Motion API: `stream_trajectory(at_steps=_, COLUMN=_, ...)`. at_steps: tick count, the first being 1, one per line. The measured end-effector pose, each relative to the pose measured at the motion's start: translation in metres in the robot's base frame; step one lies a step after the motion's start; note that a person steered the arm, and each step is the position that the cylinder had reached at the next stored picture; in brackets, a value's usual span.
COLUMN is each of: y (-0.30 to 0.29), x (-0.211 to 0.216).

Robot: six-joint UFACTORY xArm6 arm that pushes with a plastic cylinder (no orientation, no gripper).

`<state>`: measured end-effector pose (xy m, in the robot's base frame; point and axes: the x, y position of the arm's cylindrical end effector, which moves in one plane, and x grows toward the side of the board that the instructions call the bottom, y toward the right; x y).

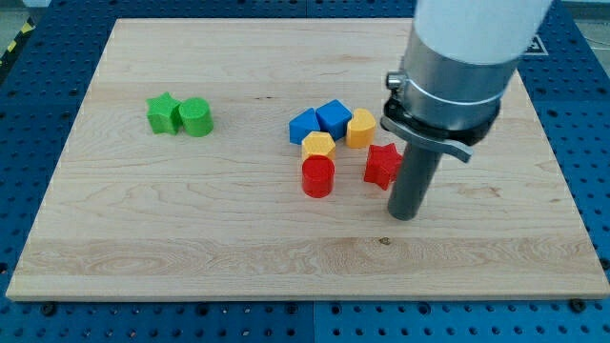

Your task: Push the red star into yellow heart

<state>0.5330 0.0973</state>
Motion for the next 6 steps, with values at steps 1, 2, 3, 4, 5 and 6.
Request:
stream_trajectory(at_steps=1, y=0.0, x=-0.022)
stream_trajectory(at_steps=2, y=0.002, x=-0.044)
stream_trajectory(at_steps=3, y=0.0, x=-0.039)
stream_trajectory(at_steps=4, y=-0.012, x=-0.025)
stream_trajectory(at_steps=5, y=-0.022, x=-0.026)
stream_trajectory(at_steps=6, y=-0.015, x=-0.033)
